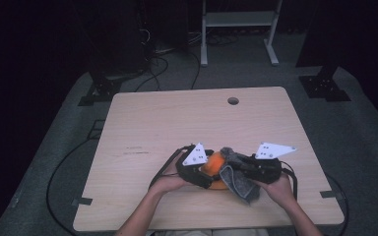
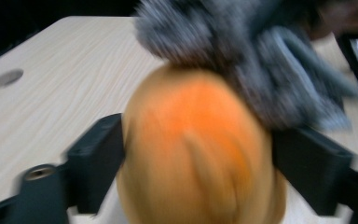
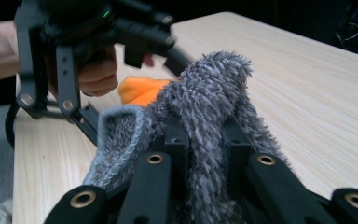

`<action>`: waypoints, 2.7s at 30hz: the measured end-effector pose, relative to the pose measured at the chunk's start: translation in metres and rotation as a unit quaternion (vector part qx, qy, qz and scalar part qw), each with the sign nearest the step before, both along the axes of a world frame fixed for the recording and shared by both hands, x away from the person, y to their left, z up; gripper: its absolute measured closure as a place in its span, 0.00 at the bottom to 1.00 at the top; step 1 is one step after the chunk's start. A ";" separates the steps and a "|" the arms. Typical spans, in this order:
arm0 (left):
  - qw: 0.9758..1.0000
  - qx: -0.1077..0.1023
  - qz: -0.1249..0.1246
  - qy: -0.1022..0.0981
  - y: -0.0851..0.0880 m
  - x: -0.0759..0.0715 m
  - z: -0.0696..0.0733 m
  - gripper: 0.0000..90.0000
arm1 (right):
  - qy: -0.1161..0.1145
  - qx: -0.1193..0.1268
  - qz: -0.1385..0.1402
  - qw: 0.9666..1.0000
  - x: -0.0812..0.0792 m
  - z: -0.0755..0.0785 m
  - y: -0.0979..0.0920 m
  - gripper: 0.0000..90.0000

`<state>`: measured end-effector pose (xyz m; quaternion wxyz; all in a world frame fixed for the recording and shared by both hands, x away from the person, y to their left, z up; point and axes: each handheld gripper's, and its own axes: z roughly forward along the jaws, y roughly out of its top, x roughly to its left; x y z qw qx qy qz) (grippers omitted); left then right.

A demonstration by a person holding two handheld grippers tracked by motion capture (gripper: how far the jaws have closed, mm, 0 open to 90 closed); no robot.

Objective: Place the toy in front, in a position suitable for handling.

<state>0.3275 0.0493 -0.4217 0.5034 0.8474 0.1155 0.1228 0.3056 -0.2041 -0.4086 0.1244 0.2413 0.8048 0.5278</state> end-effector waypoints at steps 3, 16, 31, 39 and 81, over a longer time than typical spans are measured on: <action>1.000 0.008 0.008 -0.018 0.002 -0.007 -0.005 0.29 | -0.013 -0.011 0.004 1.000 -0.003 0.001 0.003 0.85; 1.000 0.008 0.009 -0.024 0.030 -0.027 -0.015 0.35 | 0.054 -0.013 -0.044 0.997 0.008 -0.022 -0.039 0.85; 1.000 -0.001 0.001 0.000 0.027 -0.030 -0.011 0.28 | 0.065 0.013 -0.010 0.998 0.006 -0.016 -0.031 0.85; 0.998 0.023 0.016 0.058 0.014 -0.018 -0.012 0.27 | 0.064 -0.007 -0.023 0.998 -0.007 -0.020 -0.040 0.85; 0.990 -0.030 0.073 0.118 0.046 -0.004 -0.003 0.11 | 0.036 -0.040 -0.033 0.998 -0.008 -0.030 -0.020 0.85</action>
